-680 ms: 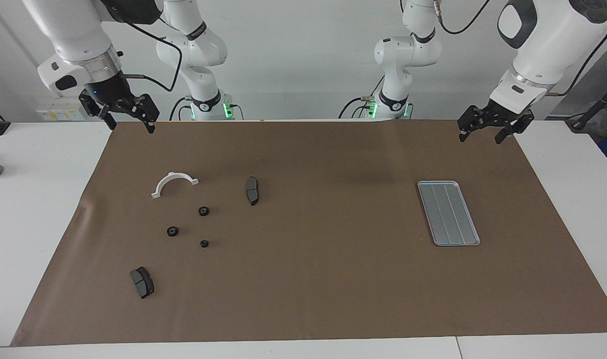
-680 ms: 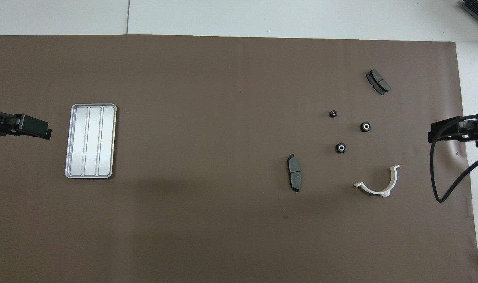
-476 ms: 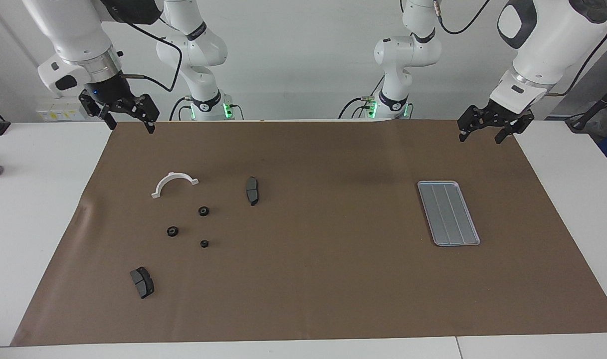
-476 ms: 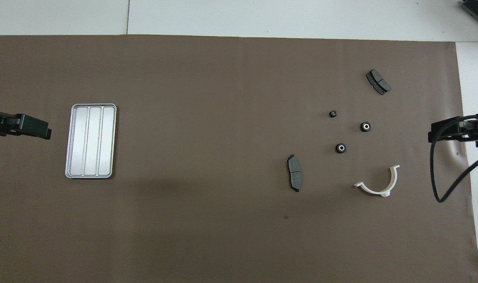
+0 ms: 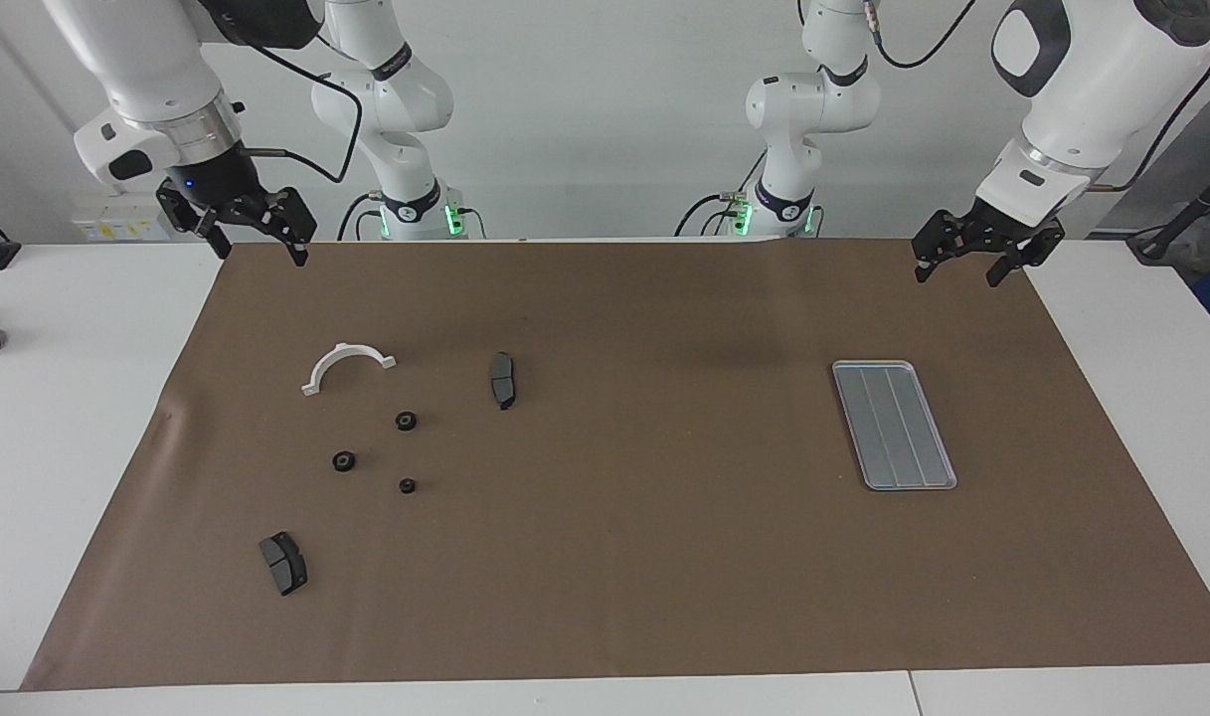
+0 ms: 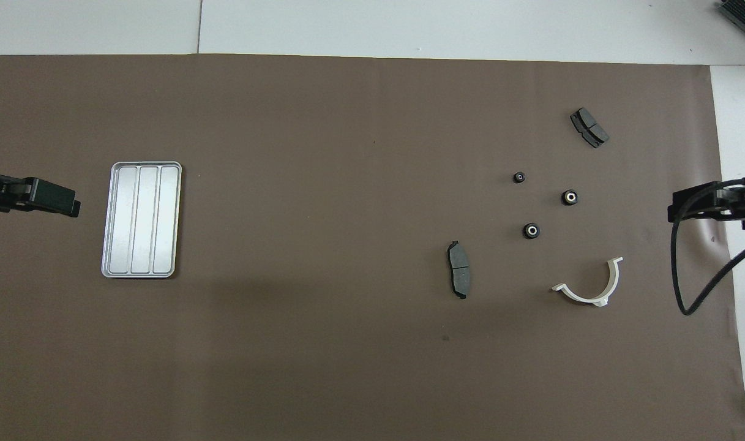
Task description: Pick bearing gear from pile to tray
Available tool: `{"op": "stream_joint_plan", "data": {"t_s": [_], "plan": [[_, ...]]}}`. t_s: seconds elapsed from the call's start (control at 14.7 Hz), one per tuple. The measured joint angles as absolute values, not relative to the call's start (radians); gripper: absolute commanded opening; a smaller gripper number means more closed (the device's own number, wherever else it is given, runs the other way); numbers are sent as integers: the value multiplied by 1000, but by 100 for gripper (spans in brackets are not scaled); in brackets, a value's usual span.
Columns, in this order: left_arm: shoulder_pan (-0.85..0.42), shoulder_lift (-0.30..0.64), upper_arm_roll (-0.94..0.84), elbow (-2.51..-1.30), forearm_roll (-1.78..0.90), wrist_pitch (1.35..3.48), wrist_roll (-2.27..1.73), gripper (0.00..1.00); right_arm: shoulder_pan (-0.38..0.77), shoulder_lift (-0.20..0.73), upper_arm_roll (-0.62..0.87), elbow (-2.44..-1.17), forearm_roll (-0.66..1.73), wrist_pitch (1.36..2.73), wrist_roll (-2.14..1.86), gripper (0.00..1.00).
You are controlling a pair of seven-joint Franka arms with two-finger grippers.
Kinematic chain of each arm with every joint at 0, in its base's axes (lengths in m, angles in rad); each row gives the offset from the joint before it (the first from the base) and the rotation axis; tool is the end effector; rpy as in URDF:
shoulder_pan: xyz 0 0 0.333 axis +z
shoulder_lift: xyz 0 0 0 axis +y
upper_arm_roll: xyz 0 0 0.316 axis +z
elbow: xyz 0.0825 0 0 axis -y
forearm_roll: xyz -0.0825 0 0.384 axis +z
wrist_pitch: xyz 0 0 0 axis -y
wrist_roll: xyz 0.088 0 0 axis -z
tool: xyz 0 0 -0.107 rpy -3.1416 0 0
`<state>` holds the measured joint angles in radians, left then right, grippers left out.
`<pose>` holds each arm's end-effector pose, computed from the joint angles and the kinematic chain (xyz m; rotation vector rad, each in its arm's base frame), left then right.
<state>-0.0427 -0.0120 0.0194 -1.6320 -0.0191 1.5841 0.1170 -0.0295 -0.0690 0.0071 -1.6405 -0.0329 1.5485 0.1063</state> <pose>0.5502 -0.0148 0.6034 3.1125 -0.2178 -0.0545 0.5299 -0.0153 0.6272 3.1006 -0.2004 -0.0335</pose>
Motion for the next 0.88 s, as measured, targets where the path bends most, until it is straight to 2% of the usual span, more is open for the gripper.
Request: {"op": "stream_joint_plan", "data": {"t_s": [0.41, 0.75, 0.88], "plan": [[-43, -12, 19, -1632, -19, 1584, 117, 100, -27, -71, 8, -1649, -22, 1559, 56, 100], [-43, -12, 19, -1632, -19, 1584, 117, 100, -28, -64, 8, -1696, -22, 1685, 55, 100], [-43, -12, 19, -1632, -19, 1584, 117, 100, -28, -31, 8, -1722, -22, 1764, 55, 100]]}}
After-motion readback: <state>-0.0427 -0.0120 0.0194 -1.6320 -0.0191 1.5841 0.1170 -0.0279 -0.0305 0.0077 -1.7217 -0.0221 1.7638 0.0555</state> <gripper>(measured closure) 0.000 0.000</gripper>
